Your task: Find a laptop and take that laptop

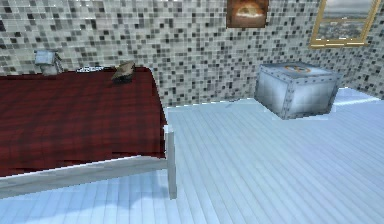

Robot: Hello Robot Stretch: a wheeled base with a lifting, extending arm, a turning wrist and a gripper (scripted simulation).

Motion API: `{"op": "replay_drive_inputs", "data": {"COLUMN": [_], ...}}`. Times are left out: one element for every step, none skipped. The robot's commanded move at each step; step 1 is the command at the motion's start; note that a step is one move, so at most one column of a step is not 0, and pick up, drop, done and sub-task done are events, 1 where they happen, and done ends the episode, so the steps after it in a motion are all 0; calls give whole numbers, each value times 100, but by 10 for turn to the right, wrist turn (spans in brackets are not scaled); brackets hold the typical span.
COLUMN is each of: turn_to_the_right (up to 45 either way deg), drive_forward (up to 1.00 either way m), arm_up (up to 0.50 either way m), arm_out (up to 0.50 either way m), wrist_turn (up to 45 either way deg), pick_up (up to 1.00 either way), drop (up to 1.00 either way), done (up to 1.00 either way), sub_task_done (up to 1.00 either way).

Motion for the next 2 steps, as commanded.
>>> {"op": "replay_drive_inputs", "data": {"turn_to_the_right": [0, 0], "drive_forward": [0, 0], "arm_up": [-10, 10], "arm_out": [0, 0], "wrist_turn": [0, 0], "pick_up": [0, 0], "drop": [0, 0], "done": [0, 0], "sub_task_done": [0, 0]}}
